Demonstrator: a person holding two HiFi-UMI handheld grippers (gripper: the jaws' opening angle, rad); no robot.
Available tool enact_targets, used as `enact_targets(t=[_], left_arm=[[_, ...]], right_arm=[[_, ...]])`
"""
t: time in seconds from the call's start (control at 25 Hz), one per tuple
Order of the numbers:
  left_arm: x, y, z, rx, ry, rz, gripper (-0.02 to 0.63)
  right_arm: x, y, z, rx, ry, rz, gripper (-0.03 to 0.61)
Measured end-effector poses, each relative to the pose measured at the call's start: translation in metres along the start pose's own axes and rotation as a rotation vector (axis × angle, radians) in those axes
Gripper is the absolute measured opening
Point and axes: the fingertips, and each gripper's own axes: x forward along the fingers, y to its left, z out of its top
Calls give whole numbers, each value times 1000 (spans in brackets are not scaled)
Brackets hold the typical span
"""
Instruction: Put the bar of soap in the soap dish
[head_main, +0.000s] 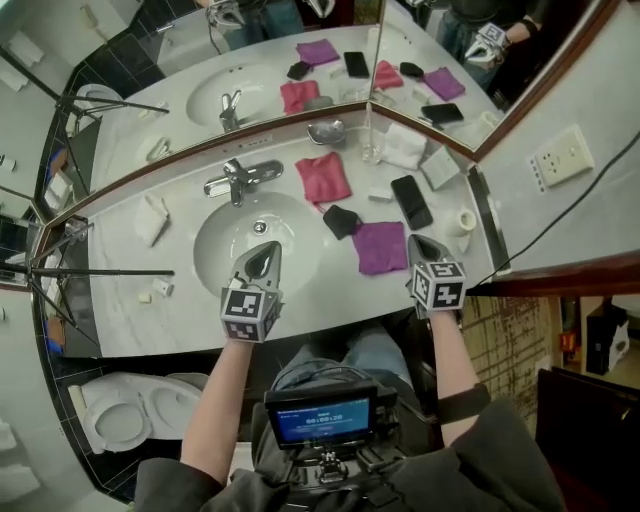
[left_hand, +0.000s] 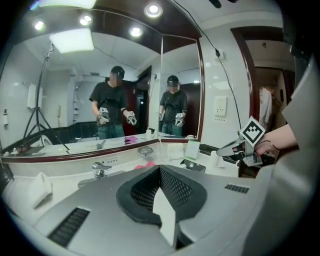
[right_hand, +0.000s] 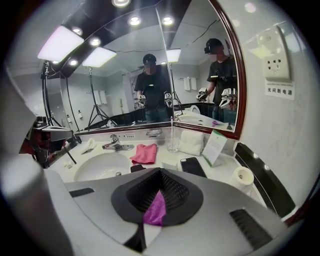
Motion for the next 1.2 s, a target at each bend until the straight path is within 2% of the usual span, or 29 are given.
enact_targets(t=[0.16,0.36,0.44,0.52,0.64,0.84,0.92,1.04,1.2], left_arm=[[16,-14,2,51,42,-23,0],[42,-31,1,103,106,-55,0],[56,-33,2,61,123,-72,2],[68,-40,1,17,153,-114,29],[89,-58,-2,8,201,-202,46],[132,-83,-10,-13,270,-353,119],[143,-92,-12,-45,303,-392,174],[157,-101,-17,-141,350,-405,228],[184,-100,-26,-270,418,-353,345]], right_arm=[[-3,-5,-18,25,26,11,15],[1,-9,-22,39,10,56,15],[7,-9,-24,33,7,62,15],[8,-6,-33,39,15,59,15],[2,-2,-45,66,21,31,15],[-6,2,-52,93,13,-49,15],[-9,5,-61,115,10,-82,15],[-16,15,-66,140,12,-102,15],[-18,19,-75,174,16,-118,15]])
